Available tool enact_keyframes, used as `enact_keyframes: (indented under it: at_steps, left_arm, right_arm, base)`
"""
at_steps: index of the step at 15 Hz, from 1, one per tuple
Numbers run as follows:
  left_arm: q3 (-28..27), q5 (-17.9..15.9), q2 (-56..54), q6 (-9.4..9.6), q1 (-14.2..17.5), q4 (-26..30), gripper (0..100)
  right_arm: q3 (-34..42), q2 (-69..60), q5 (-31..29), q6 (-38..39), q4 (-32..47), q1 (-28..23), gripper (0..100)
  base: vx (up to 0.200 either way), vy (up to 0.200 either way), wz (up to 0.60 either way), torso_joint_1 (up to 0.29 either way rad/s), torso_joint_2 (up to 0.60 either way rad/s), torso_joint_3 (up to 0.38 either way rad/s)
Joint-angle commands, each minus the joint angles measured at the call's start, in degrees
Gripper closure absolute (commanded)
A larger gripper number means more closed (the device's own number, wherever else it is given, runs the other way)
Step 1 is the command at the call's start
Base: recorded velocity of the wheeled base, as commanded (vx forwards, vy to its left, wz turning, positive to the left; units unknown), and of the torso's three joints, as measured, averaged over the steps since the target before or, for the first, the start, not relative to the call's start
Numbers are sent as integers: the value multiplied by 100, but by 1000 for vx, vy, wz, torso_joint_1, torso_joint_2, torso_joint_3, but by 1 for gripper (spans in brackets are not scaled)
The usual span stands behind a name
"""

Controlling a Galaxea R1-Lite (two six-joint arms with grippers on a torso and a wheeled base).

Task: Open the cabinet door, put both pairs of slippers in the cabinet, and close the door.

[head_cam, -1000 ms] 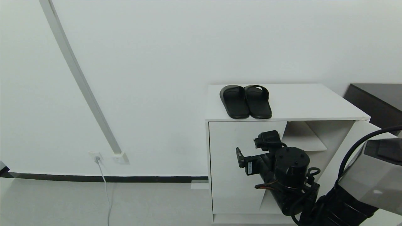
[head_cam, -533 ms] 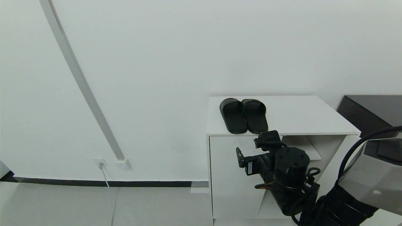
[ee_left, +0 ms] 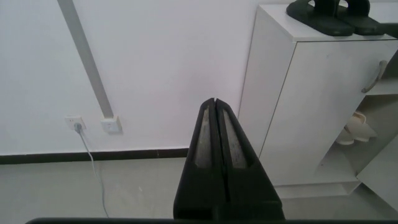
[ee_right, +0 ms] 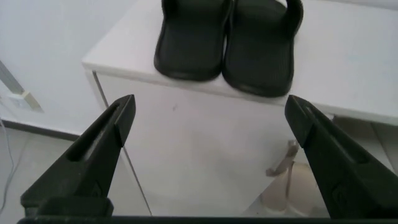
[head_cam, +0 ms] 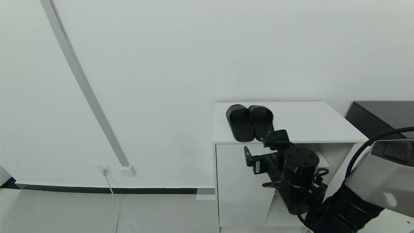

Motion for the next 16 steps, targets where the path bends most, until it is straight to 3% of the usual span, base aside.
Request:
enact_keyframes:
  at_steps: [1,8,16]
  left_arm:
    - [-1,0,-1,2,2,0,100]
    - [-1,-8,-1,11,-7,0,100]
    - [-1,-8,-1,2,2,0,100]
  right_arm:
    - [-471,17,4,0,279,-242,0]
    - [-2009,-1125,162,1222,3918,-462,0]
    - [-1825,-861,206,1275,3962,-462,0]
  base:
    - [0,0,0,0,0,0]
    - [0,0,0,0,0,0]
    - [175,0,0,3,0,1]
